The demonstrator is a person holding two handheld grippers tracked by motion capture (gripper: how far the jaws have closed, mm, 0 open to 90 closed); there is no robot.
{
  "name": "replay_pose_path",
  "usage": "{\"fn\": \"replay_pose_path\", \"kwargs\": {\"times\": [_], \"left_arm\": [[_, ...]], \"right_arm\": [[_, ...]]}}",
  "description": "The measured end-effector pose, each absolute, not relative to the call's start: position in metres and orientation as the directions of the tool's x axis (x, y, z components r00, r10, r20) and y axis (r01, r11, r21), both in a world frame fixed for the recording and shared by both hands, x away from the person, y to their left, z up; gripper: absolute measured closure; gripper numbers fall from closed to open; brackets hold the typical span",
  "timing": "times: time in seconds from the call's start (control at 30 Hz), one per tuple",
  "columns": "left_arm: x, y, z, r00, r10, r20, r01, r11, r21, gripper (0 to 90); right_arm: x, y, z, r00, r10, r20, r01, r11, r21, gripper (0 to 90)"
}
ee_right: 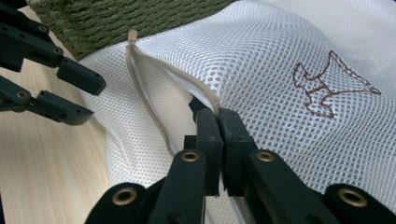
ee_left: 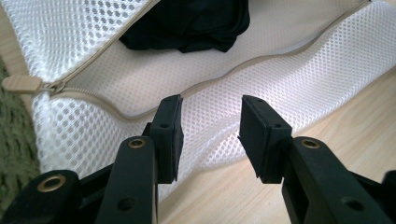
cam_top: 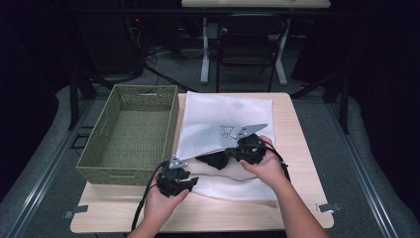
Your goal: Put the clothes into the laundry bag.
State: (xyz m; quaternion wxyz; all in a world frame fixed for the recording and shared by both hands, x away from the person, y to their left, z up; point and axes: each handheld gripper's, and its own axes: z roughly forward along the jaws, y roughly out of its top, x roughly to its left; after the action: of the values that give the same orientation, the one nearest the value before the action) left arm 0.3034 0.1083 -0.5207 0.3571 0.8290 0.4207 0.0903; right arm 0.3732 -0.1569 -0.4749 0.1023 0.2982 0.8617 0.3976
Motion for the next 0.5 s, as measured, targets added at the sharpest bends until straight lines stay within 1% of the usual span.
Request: {"fn": "replay_pose_path", "kwargs": {"times": [0.2, 0.27, 0.4, 0.5], "left_arm": [[0.3, 0.112, -0.524, 0.638, 0.752, -0.164, 0.621, -0.378, 0.687, 59.7], [0.299, 0.113, -0.525, 0.649, 0.744, -0.155, 0.61, -0.388, 0.691, 59.6], [0.297, 0.114, -0.527, 0.649, 0.741, -0.171, 0.61, -0.373, 0.699, 59.6], [0.295, 0.115, -0.528, 0.652, 0.738, -0.171, 0.612, -0.38, 0.693, 59.6]], "right_arm": [[0.372, -0.154, -0.478, -0.803, 0.593, 0.059, 0.44, 0.524, 0.73, 87.7], [0.372, -0.154, -0.48, -0.801, 0.594, 0.071, 0.45, 0.521, 0.725, 87.7], [0.372, -0.152, -0.485, -0.805, 0.588, 0.079, 0.456, 0.528, 0.716, 87.6], [0.373, -0.151, -0.489, -0.807, 0.585, 0.08, 0.459, 0.537, 0.708, 87.5]]}}
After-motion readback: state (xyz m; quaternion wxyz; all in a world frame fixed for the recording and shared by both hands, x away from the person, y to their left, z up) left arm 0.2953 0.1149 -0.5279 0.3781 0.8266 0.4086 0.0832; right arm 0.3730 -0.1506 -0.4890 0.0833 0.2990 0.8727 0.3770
